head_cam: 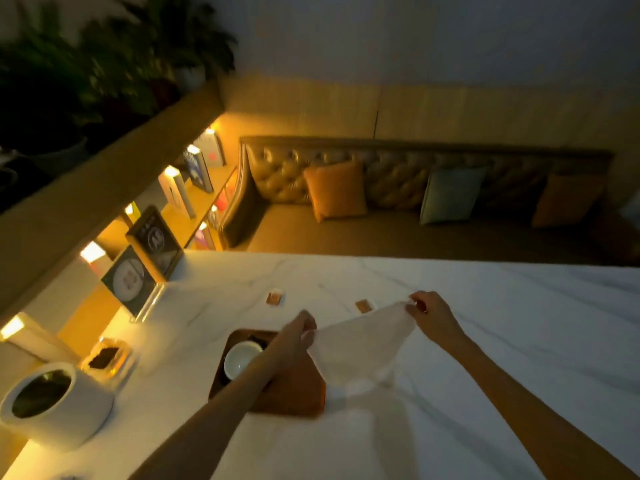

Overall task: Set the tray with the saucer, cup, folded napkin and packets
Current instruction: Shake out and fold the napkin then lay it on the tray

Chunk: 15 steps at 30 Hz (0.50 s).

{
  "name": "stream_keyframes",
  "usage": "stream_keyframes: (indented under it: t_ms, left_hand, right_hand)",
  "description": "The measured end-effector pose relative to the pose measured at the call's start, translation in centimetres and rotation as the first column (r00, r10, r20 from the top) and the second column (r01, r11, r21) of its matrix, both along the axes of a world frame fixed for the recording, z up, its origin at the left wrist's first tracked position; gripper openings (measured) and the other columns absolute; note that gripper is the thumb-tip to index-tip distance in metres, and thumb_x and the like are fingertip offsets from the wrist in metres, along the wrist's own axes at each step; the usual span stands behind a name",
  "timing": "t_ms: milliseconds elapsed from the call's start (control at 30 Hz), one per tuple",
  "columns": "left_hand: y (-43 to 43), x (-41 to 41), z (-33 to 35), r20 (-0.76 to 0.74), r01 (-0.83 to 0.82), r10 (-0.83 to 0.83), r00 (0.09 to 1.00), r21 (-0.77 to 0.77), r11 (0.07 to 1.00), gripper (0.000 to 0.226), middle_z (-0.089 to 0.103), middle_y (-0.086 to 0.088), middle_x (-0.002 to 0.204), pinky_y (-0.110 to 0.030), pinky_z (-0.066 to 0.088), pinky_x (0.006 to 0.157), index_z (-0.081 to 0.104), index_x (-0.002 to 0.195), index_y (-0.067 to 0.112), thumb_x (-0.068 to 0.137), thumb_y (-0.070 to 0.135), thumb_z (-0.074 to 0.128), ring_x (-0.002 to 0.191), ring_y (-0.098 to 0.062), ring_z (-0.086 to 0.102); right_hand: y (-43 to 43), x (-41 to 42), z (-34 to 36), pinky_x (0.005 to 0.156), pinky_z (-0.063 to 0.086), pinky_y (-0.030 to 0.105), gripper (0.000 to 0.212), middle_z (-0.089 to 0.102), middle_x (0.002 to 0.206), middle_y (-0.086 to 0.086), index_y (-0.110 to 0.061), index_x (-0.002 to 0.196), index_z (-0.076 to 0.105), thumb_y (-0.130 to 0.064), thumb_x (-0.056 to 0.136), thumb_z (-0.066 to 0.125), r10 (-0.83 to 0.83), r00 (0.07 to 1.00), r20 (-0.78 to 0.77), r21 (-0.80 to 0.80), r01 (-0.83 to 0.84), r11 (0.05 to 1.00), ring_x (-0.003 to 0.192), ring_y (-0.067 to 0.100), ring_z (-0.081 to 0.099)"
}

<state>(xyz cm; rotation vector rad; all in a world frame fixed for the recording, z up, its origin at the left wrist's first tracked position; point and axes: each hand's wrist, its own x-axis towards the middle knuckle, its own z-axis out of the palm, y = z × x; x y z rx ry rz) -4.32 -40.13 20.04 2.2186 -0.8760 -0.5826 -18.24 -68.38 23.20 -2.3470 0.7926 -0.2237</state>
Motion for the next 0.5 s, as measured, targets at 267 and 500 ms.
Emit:
stream_keyframes:
  t_ms: [267, 500]
  left_hand:
    - [-6.2, 6.0, 26.0, 0.031, -0.164, 0.209, 0.977, -0.512, 0.843, 0.013, 0.062, -0.001, 0.098, -0.027, 0.052, 0.073, 0.063, 0.098, 0.019, 0.089, 0.028, 0.065, 0.09, -0.014, 0.06]
    - [-9.1, 4.4, 39.5, 0.243, -0.102, 0.312, 0.918, -0.618, 0.78, 0.022, 0.059, -0.003, 0.099, -0.025, 0.05, 0.071, 0.063, 0.105, 0.011, 0.091, 0.028, 0.063, 0.091, -0.017, 0.058]
  right_hand:
    - [-3.7, 1.8, 23.2, 0.068, 0.047, 0.022, 0.021, 0.062, 0.101, -0.003, -0.018, 0.109, 0.059, -0.031, 0.093, 0.055, 0.019, 0.88, 0.474, 0.128, -0.09, 0.988, 0.089, 0.011, 0.061]
    - [-3.0, 0.6, 36.1, 0.062, 0.051, 0.024, 0.02, 0.06, 0.094, 0.003, -0.015, 0.1, 0.059, -0.033, 0.093, 0.054, 0.031, 0.748, 0.663, 0.105, -0.134, 0.985, 0.085, 0.02, 0.063]
